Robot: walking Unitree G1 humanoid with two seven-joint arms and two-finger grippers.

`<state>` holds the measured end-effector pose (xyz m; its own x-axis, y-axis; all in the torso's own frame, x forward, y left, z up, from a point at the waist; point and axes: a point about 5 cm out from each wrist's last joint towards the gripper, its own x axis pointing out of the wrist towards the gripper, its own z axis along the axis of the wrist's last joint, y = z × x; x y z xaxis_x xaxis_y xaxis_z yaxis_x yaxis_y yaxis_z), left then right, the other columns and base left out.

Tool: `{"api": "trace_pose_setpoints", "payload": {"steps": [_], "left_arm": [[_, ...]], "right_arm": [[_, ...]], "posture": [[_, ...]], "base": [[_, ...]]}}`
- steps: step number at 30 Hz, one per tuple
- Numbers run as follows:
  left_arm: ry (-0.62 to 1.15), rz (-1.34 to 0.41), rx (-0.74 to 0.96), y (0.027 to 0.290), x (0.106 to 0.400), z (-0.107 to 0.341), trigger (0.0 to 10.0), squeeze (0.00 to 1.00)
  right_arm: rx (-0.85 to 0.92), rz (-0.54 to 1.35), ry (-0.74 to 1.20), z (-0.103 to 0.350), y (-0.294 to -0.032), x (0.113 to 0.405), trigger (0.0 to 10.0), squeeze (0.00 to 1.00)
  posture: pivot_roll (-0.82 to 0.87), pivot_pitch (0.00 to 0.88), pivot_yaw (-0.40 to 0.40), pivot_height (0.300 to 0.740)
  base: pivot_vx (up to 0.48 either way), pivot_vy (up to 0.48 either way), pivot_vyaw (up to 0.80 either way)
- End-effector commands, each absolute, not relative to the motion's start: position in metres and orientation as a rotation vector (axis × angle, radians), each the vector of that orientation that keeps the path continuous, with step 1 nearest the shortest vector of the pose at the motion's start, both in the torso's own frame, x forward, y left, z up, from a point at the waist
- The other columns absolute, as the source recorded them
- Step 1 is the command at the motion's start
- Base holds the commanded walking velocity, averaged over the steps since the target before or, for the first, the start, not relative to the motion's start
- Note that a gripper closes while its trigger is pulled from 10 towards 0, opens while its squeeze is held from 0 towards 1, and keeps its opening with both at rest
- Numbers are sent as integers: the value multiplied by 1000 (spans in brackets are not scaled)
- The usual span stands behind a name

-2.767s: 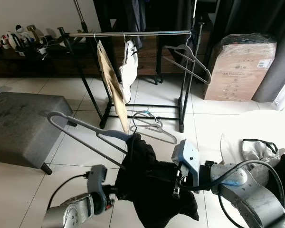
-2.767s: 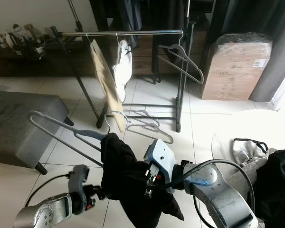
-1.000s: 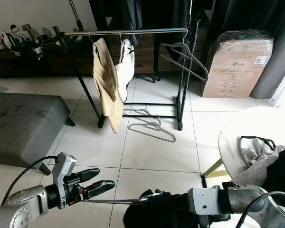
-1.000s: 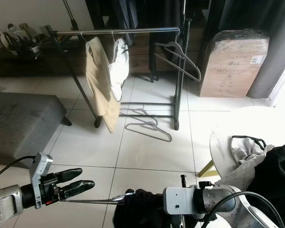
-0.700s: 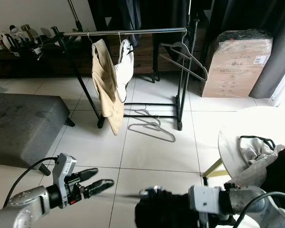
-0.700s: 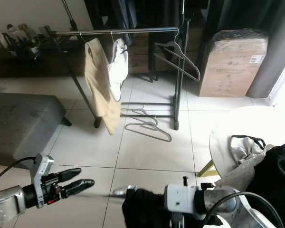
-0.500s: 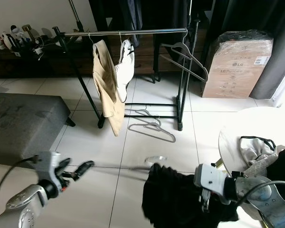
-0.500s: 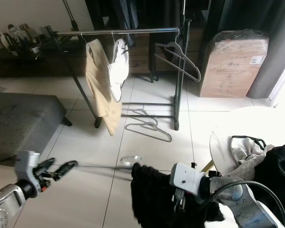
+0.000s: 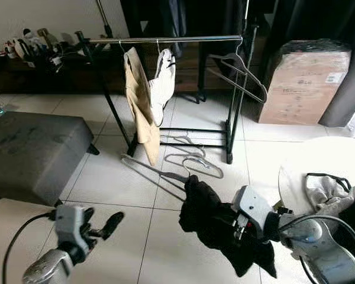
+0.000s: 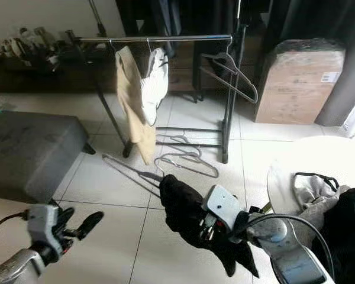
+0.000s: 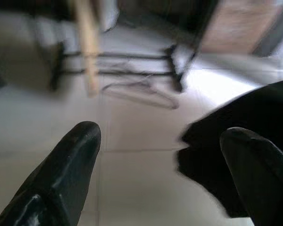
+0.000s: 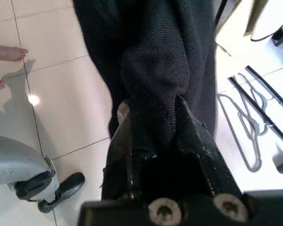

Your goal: Hang hanger

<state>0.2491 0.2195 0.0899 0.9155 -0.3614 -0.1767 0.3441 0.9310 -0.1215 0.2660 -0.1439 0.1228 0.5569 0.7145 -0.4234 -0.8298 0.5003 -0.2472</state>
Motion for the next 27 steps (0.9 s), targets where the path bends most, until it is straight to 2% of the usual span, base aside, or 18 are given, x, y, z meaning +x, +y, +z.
{"api": "trace_pose_setpoints", "payload": {"steps": [1,8,12,13,18,21,23,27], "left_arm": [[162,-531,-42,202,250,108,10000,0],[125,-645,65,197,256,132,10000,0],[132,-799,70,185,248,147,10000,0],[159,-911,78,177,240,153,10000,0],[306,-1129,229,175,224,149,10000,0],[370,-1189,273,178,219,146,10000,0],[462,-1219,386,185,216,137,10000,0],[518,-1242,398,187,213,134,10000,0]], "right_arm": [[-473,957,234,132,-136,270,0,0],[-550,958,244,131,-134,276,0,0],[-579,970,279,122,-133,276,0,0],[-604,1001,321,114,-133,275,0,0],[-711,1134,427,97,-136,267,0,0],[-711,1188,438,96,-134,264,0,0],[-725,1222,440,98,-132,261,0,0],[-727,1221,441,99,-133,262,0,0]], "posture": [[-111,108,84,740],[-106,101,88,740],[-98,107,89,740],[-100,115,92,740],[-96,128,94,740],[-98,136,97,740],[-105,141,99,740],[-112,147,101,740]], "base": [[0,0,0],[0,0,0],[0,0,0],[0,0,0],[0,0,0],[0,0,0],[0,0,0],[0,0,0]]}}
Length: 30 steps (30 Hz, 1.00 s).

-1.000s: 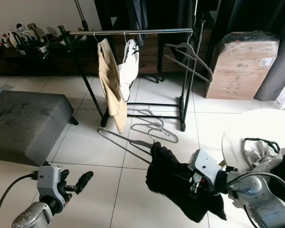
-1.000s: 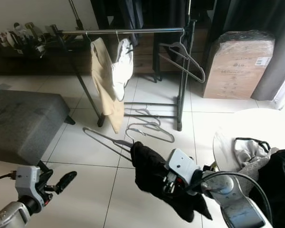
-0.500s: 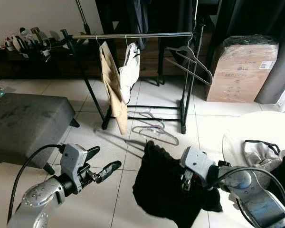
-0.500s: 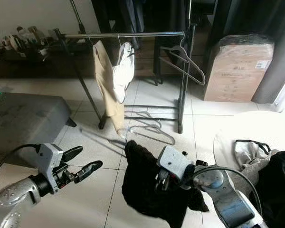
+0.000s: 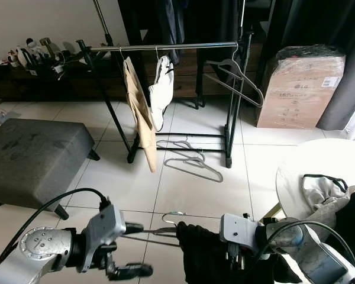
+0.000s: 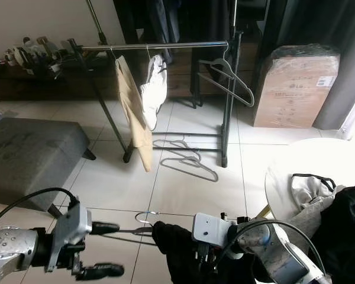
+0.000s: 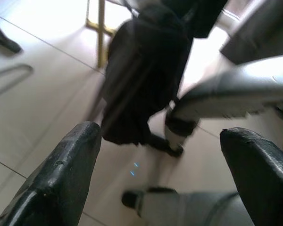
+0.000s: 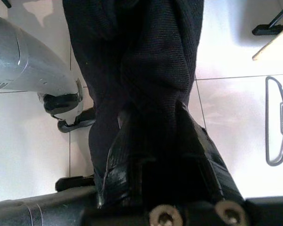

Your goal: Hang hanger

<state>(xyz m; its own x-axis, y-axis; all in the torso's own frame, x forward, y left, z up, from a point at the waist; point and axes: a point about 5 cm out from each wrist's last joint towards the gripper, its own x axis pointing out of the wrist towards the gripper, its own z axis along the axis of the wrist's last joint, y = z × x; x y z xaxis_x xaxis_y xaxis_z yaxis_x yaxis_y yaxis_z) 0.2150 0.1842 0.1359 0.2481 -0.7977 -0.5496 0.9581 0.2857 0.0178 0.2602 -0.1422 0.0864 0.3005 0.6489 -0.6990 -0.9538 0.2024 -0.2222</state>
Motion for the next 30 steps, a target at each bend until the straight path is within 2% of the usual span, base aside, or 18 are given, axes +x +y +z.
{"api": "trace_pose_setpoints", "payload": {"steps": [1,10,18,19,20,21,22,30], "left_arm": [[519,-1250,390,185,212,135,10000,0],[385,-1213,414,176,228,135,10000,0],[355,-1220,416,168,235,131,10000,0],[352,-1225,414,166,237,130,9529,0],[349,-1229,410,165,238,130,3804,0],[347,-1233,407,165,238,130,3804,0],[344,-1238,401,163,238,129,0,0],[329,-1300,386,151,239,126,0,0]], "right_arm": [[-728,1229,444,99,-134,261,0,0],[-708,1309,408,111,-135,255,0,0],[-692,1378,392,119,-132,249,0,0],[-689,1385,392,120,-132,248,0,0],[-689,1386,392,120,-131,248,0,0],[-689,1386,392,120,-131,248,0,0],[-689,1386,392,120,-131,248,0,0],[-679,1417,365,126,-123,248,0,0]], "posture": [[-111,150,101,740],[-120,159,101,740],[-131,156,106,740],[-133,155,106,740],[-136,154,107,740],[-137,153,107,740],[-137,149,108,740],[-140,138,113,740]], "base": [[0,0,0],[0,0,0],[0,0,0],[0,0,0],[0,0,0],[0,0,0],[0,0,0],[0,0,0]]}}
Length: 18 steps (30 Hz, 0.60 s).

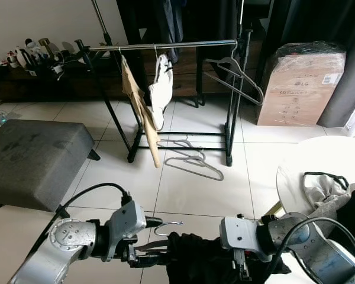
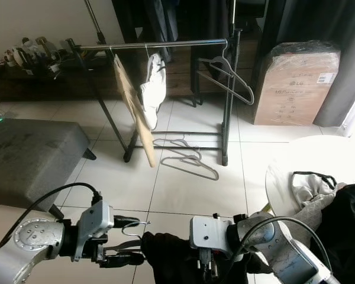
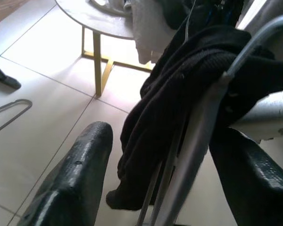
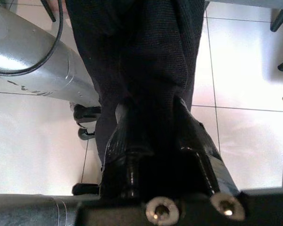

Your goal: Hang hanger

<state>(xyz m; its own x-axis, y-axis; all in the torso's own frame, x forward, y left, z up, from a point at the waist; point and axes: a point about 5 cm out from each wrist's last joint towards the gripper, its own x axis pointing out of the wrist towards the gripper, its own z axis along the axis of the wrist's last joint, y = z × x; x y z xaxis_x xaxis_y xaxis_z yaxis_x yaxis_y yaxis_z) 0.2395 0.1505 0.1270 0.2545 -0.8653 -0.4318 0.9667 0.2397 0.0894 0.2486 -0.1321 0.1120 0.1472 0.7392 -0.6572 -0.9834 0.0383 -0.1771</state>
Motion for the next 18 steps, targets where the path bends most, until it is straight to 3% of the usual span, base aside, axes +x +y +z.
{"api": "trace_pose_setpoints", "payload": {"steps": [1,18], "left_arm": [[328,-1305,384,150,239,126,0,0],[400,-1356,409,155,233,120,0,0]], "right_arm": [[-679,1418,366,126,-123,249,0,0],[-680,1428,385,122,-122,250,0,0]], "posture": [[-140,138,113,740],[-140,118,117,740]], "base": [[0,0,0],[0,0,0]]}}
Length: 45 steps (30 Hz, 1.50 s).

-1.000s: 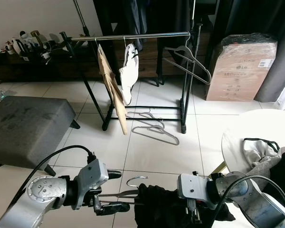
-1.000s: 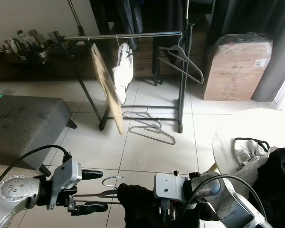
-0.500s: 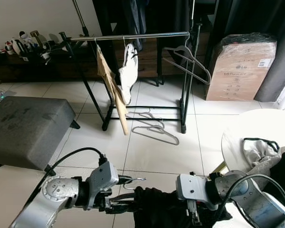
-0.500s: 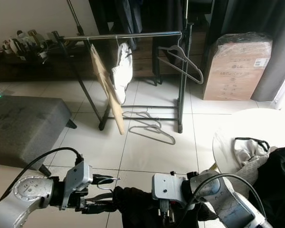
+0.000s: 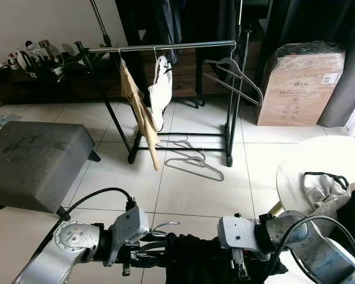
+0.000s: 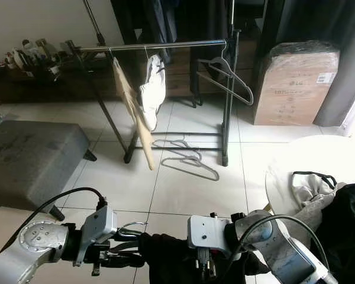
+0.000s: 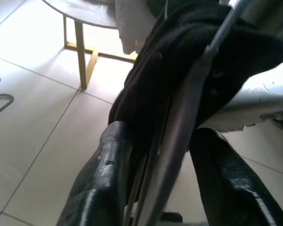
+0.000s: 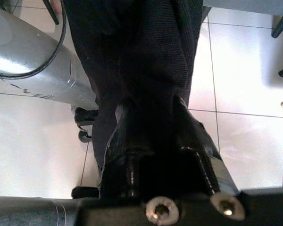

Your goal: Hang hanger

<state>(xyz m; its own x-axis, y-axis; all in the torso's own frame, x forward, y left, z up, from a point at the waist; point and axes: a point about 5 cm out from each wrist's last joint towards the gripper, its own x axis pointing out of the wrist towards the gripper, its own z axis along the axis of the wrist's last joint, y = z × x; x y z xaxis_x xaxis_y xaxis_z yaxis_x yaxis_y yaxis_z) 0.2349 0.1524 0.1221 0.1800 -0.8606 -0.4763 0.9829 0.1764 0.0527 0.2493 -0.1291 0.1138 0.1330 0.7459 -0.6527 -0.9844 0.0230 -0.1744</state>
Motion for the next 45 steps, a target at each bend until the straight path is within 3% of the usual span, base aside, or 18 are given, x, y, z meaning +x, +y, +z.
{"api": "trace_pose_setpoints", "payload": {"steps": [1,35,37,38,39,40,45], "left_arm": [[402,-1357,407,155,233,120,0,0],[369,-1310,369,152,239,124,0,0],[350,-1293,363,151,240,124,0,0],[334,-1273,359,150,242,124,0,0],[326,-1260,357,149,243,124,0,0],[321,-1252,356,149,244,124,0,0],[286,-1207,327,146,248,125,0,0]], "right_arm": [[-679,1428,385,122,-122,250,0,0],[-691,1344,379,122,-125,263,0,0],[-705,1311,369,122,-126,266,10000,0],[-712,1279,368,122,-128,270,10000,0],[-713,1269,367,123,-128,271,10000,424],[-712,1264,365,123,-129,272,10000,1000],[-720,1200,358,126,-134,276,10000,1000]], "posture": [[-140,118,117,740],[-139,130,131,740],[-139,130,130,740],[-140,133,130,740],[-141,135,131,740],[-142,135,131,740],[-151,142,131,740]], "base": [[0,0,0],[0,0,0],[0,0,0],[0,0,0],[0,0,0],[0,0,0],[0,0,0]]}}
